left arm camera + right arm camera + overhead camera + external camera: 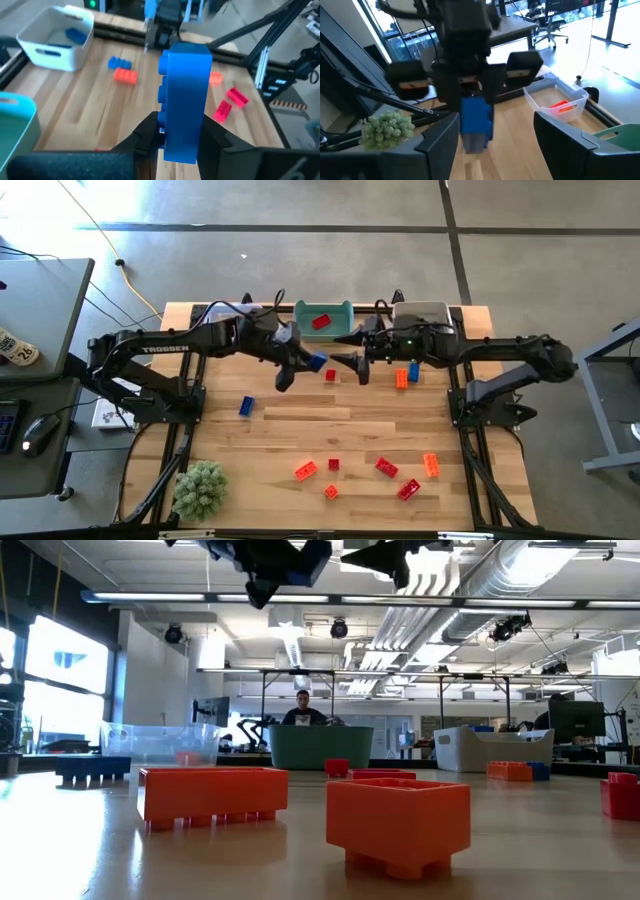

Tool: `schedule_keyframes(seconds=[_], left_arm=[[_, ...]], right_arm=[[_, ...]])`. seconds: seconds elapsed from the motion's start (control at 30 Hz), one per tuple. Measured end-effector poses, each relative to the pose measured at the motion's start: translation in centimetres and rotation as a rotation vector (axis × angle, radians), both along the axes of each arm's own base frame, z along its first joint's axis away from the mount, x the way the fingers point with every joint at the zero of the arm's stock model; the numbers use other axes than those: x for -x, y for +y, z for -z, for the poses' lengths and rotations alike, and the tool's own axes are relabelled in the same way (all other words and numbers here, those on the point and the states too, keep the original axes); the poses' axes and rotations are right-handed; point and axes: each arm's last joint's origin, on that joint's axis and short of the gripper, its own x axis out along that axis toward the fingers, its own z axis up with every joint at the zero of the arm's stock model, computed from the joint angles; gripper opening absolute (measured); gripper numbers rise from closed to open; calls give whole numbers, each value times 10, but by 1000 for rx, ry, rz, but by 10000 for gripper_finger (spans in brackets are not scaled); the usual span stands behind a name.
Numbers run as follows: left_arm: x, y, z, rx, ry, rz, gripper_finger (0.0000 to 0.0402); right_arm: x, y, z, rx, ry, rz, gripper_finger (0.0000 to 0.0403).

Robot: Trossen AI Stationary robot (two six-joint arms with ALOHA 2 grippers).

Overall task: Sort & place blocks by color
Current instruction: Put the blue game piece into the white bin

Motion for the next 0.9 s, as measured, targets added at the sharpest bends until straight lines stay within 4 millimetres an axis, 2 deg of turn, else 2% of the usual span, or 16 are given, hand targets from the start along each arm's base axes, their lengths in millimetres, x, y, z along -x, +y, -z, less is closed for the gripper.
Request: schedule_keyframes(seconds=[0.53,0.67,0.83,0.9], left_arm=[[-4,1,-7,21,-81,-28,69],[-4,1,-7,25,-80,-31,71],[-4,1,-6,22,-75,-40,73],[-4,1,-6,16,-75,-51,77]], right_arm=[[-31,-3,19,0,-60,-59,237],[-33,-4,22,1,-60,-48,188],[-33,-4,22,-27,-60,-44,75],[-33,-4,22,-26,-61,-43,67]])
